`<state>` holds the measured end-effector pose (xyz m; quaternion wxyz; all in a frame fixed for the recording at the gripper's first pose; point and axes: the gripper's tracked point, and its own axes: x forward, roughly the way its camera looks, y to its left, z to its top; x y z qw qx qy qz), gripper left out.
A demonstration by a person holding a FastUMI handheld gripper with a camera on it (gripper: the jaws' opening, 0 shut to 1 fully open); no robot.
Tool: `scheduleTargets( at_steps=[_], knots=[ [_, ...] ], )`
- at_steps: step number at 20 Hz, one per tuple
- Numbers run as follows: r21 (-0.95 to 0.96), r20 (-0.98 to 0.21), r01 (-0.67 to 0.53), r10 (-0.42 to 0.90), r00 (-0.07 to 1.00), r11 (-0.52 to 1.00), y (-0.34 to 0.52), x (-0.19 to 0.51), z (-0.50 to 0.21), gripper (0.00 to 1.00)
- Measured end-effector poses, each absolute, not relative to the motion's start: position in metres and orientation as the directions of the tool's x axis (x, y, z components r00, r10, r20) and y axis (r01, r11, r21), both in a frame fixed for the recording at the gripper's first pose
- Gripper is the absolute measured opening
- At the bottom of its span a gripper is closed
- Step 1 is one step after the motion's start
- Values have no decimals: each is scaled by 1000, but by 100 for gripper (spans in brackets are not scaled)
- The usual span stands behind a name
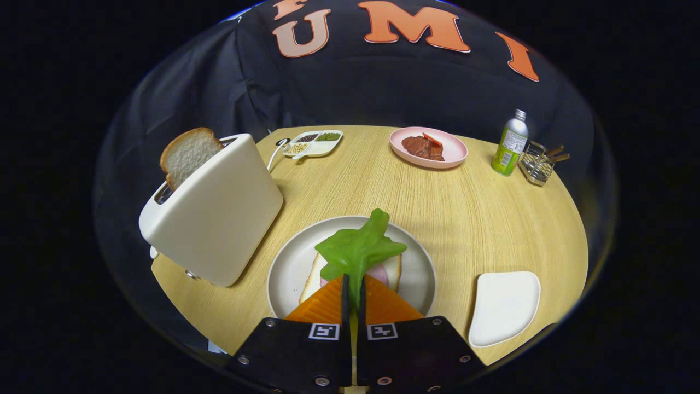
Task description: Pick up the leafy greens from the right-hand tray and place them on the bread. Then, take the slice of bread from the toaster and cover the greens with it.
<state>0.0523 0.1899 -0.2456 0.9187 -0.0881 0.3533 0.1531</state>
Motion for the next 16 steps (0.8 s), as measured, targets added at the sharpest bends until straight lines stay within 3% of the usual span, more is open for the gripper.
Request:
scheduleTargets(
  at_steps=[3, 8, 11, 16],
  knots=[
    [-78, -669, -326, 193, 718, 942, 188, 59, -248, 8],
    [-69, -709, -314, 175, 683, 947, 183, 56, -262, 26],
    [-69, -709, -315, 176, 683, 946, 184, 54, -264, 32],
    [-72, -705, -321, 180, 686, 944, 185, 51, -263, 60]
  ],
)
